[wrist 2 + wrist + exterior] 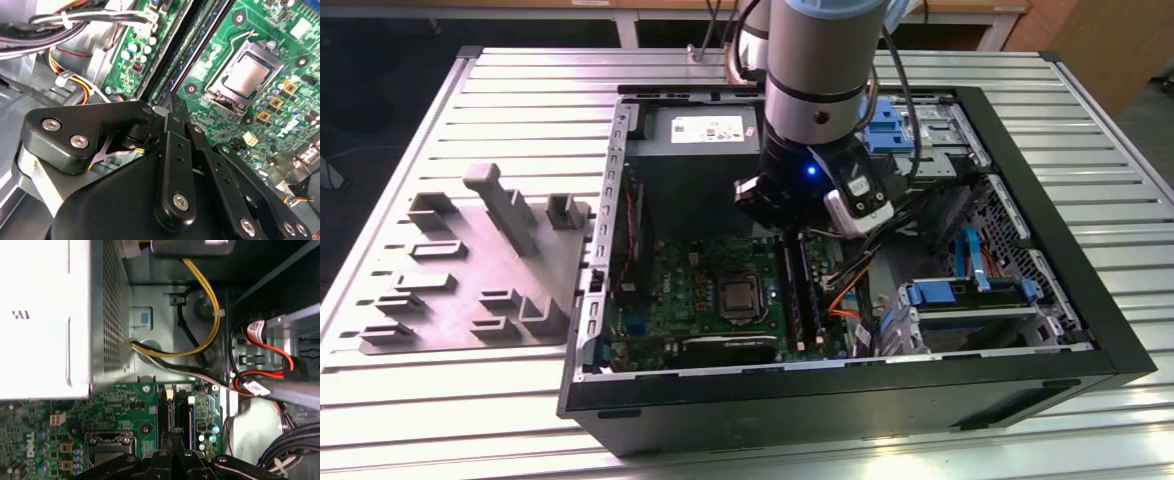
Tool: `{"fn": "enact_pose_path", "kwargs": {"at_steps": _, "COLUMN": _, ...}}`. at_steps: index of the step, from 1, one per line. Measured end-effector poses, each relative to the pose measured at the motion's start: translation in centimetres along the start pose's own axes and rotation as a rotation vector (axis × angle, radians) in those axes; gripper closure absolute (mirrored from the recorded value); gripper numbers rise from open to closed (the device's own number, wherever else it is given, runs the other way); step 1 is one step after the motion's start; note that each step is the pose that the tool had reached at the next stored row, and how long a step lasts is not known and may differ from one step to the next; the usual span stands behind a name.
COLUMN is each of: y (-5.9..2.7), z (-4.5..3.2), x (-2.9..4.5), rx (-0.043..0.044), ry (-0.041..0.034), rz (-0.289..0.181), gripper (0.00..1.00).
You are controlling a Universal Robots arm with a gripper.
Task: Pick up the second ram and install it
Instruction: 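Press down the second ram until it locks into place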
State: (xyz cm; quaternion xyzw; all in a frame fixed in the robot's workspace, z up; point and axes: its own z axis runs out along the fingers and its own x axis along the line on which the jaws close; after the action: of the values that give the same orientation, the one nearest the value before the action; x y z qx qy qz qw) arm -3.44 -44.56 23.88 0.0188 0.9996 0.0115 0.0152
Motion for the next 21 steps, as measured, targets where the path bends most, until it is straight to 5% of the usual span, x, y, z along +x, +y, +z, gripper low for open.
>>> {"fn": "enact_pose_path", "kwargs": {"at_steps": 21, "y": 1.07, "z": 1.27, "x": 0.02, "rx": -0.0010, "ry": -0.0001, "rz": 0.001, "gripper": 0.90}}
